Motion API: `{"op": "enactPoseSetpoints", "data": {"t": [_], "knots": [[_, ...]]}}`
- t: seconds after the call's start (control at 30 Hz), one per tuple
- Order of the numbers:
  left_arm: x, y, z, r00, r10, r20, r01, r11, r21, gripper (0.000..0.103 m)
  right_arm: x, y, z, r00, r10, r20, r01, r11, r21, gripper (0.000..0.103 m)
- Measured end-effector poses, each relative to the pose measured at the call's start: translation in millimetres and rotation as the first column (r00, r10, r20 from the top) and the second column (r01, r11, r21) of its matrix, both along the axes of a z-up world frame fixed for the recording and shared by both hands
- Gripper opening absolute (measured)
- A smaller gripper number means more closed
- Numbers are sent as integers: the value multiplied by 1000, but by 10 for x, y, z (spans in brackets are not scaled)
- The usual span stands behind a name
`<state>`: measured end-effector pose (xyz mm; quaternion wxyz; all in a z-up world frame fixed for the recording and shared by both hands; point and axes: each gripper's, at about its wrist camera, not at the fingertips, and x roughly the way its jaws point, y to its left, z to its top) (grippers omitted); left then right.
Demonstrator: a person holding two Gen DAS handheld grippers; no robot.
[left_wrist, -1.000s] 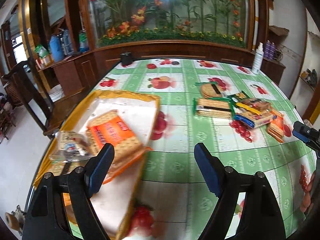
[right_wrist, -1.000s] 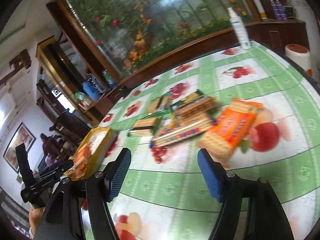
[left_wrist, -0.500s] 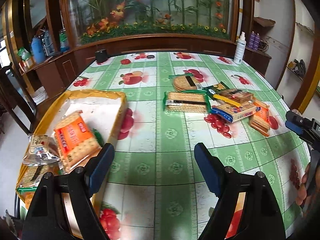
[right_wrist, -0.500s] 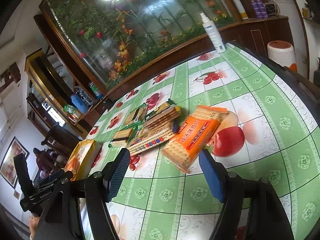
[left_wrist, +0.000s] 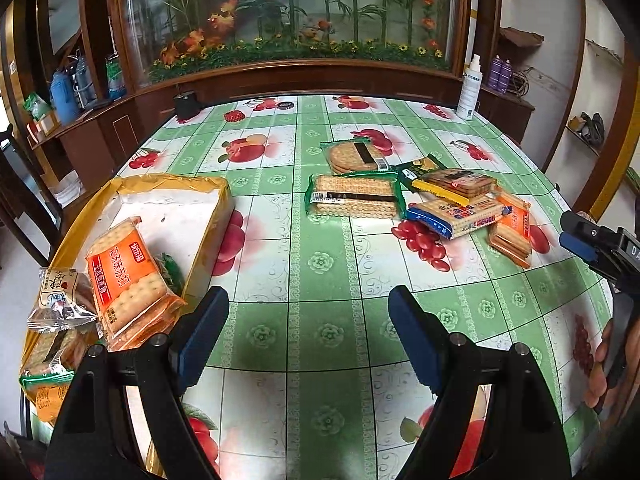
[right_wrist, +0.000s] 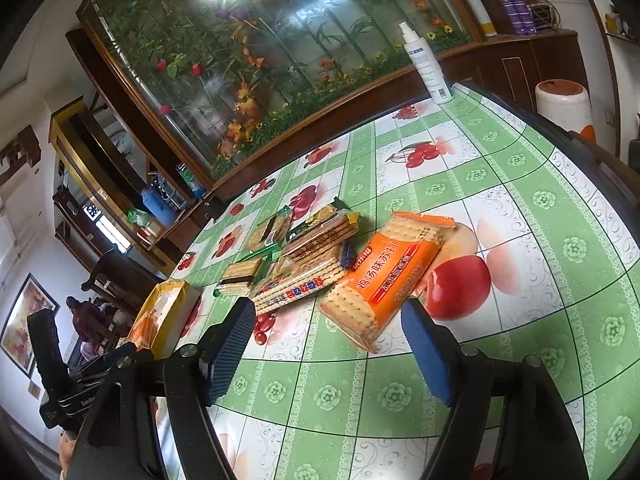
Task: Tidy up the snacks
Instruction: 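Move both open tools back over the snack packs on the table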
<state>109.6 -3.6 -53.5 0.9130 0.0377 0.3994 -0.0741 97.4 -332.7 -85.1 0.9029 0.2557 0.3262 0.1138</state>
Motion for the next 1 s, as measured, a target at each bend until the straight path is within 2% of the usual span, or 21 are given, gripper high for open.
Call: {"op": "enactPoseSetpoints", "data": {"t": [0.13,0.33,0.57,0.67,0.8,0.83,0.87,0.9,0.93,1.0], "knots": [[66,12,-29,1000,10,-7,-10,1000,15,82,38,36,18,1000,8,5,-8,1000,-10,85],[200,51,-96,999,18,-35,-18,1000,6,82,89,76,37,1000,14,8,-14,999,-33,87],[218,45,-46,1000,11,-18,-10,999,35,82,78,28,10,1000,-15,22,15,999,-30,89],[285,59,183,999,-2,40,-2,994,105,82,94,16,-16,1000,-19,13,20,1000,-22,89],[414,140,784,986,5,167,-30,989,147,82,98,30,29,1000,-14,20,15,1000,-18,89],[433,156,877,983,2,181,-28,989,143,84,106,35,63,1000,-14,23,15,1000,-24,89],[450,151,963,982,-15,188,-12,990,138,93,120,37,103,1000,-15,27,16,1000,-27,90],[456,133,997,981,-32,192,5,990,139,98,132,37,143,999,-14,35,15,999,-28,92],[452,119,996,979,-36,203,7,990,141,98,151,39,197,999,-12,42,14,999,-34,95],[432,62,896,976,-53,211,22,989,147,103,174,48,279,998,-17,56,20,998,-53,98]]}}
